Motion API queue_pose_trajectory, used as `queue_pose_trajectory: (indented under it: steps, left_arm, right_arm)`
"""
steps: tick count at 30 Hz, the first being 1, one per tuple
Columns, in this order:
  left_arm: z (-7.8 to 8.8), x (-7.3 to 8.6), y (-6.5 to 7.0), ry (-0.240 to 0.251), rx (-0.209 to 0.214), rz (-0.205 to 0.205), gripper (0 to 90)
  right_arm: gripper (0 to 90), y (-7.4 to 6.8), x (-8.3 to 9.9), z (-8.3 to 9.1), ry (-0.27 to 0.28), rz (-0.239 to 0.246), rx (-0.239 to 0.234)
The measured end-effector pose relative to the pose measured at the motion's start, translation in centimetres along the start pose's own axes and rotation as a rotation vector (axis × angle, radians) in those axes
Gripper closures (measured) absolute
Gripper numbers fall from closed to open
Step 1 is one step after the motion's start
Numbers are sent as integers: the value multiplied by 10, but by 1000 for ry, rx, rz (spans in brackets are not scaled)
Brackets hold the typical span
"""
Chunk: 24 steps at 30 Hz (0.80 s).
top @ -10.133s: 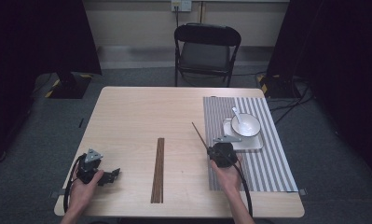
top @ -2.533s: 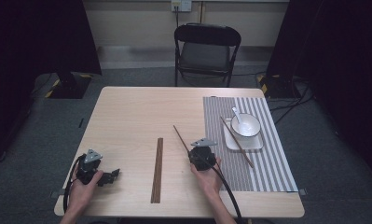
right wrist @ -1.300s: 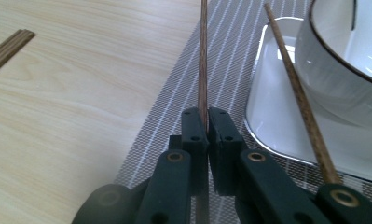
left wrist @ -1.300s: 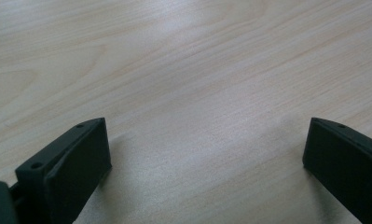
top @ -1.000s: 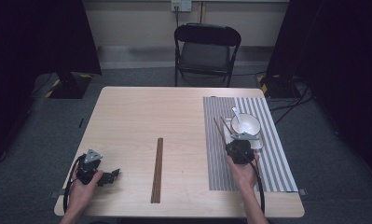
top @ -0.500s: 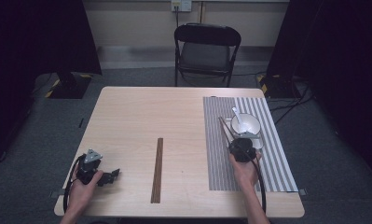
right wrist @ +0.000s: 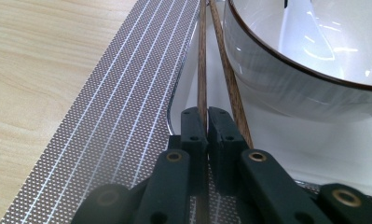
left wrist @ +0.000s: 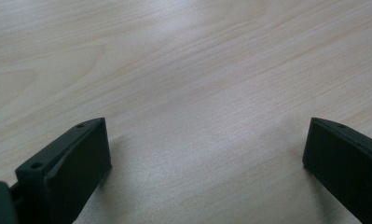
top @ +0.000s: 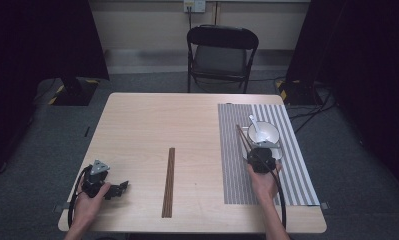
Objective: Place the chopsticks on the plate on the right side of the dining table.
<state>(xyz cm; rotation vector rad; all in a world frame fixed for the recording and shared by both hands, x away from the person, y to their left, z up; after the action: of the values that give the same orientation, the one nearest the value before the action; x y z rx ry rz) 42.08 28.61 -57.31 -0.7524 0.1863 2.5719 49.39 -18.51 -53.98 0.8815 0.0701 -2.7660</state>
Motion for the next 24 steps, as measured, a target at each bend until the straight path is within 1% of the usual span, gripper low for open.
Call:
queue_pose_trajectory:
  steps: [2,4,5,6,8,10,12,14,16,22,24]
  left_arm:
    - [0,0,0,0,0,0,1]
    - [0,0,0,0,0,0,1]
    - [0,0,0,-1,0,1,1]
    - [0,0,0,0,0,0,1]
    - [0,0,0,0,0,0,1]
    - [0,0,0,0,0,0,1]
    - [0,0,0,0,0,0,1]
    - [0,0,0,0,0,0,1]
    - [0,0,0,0,0,0,1]
    - [0,0,0,0,0,0,1]
    - [0,0,0,0,0,0,1]
  right_arm:
    - [825,0,-1,3,7,-2,9]
    - [823,0,-3,7,22,-5,8]
    - [829,-1,-4,9,31,-5,1]
    - [857,-2,-6,11,36,-7,-9]
    - [898,-7,-7,11,32,16,-26]
    - [900,-12,-8,9,23,30,-31]
    - [900,-14,-7,4,10,36,-26]
    - [900,-12,-5,-1,-2,20,-14]
    - [900,-11,-4,-3,10,-9,-32]
    - [900,-4,-1,-4,-2,-16,-5]
    - [900,-1,0,-4,-3,-28,-6]
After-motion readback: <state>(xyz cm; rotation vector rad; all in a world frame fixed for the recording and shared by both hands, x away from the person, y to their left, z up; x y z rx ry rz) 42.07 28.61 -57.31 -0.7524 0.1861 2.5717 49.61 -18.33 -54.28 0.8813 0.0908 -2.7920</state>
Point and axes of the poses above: each handheld gripper's, and its own axes: z roughly backward along the jaws, x roughly out of its underside, y roughly to its right, the point moved 10 cm from there along -z, roughly forward along the jaws, and after that the axes turned 13 degrees about -y, right-handed, at the moved point
